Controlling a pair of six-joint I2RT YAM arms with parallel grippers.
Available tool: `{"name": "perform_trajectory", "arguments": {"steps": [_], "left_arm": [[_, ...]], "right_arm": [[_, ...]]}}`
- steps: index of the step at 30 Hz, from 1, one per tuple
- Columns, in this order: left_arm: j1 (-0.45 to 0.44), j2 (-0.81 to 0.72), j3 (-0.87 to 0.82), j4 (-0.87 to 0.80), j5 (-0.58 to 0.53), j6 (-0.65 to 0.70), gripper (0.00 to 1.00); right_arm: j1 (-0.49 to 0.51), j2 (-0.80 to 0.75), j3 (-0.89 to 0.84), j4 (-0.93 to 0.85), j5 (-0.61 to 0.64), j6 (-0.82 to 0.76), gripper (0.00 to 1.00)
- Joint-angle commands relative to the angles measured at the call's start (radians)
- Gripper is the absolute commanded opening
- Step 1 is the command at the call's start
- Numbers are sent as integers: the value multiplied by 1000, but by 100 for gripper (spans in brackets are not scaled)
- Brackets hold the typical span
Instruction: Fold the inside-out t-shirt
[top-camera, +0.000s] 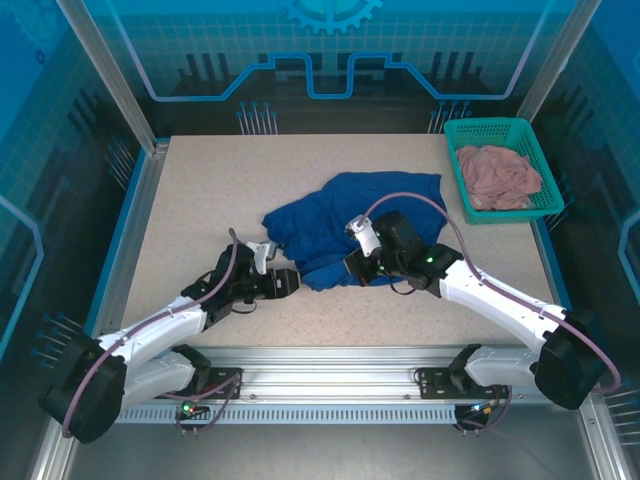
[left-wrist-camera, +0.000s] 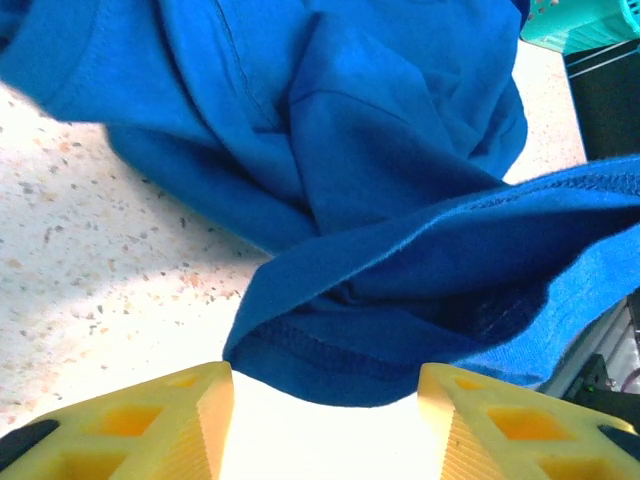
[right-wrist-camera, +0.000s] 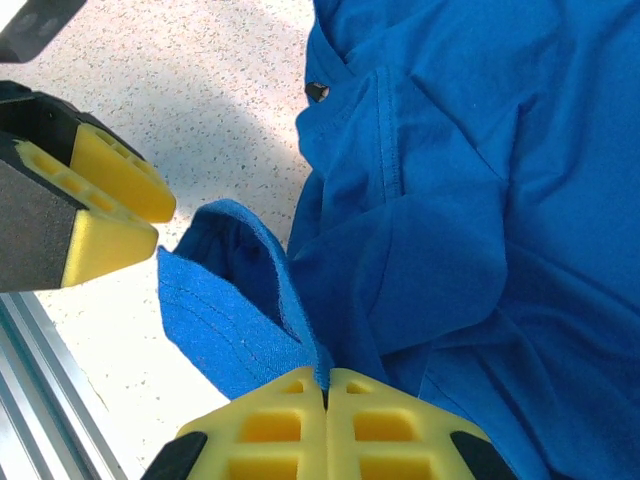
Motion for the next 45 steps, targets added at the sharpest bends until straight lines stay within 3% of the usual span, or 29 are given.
{"name": "perform_trajectory", "arguments": {"steps": [1,5,13,19,28,32,39,45], "left_arm": [[-14,3,-39,80,82,-57,55],[-26,29,-47,131,104,-71,60],[-26,139,-7,234,126,-70,58],[-26,180,18,247,103,-49,45],[-24,218,42,245,98,-14,18],[-24,184,47,178,60,19,1],[-25,25,45,-31,4,87,0],[-37,-74,49,-129,79,124,0]], "right_arm": [[-12,5,-2,6,-3,6,0],[-12,11,-2,6,-6,4,0],[-13,7,-1,2,-6,3,0],[-12,-6,-2,-2,-1,7,0],[-12,-9,-3,-3,5,6,0],[-14,-19,-1,-24,35,-10,0],[-48,-55,54,-94,148,-25,0],[-131,-63,108,-137,168,-54,0]]}}
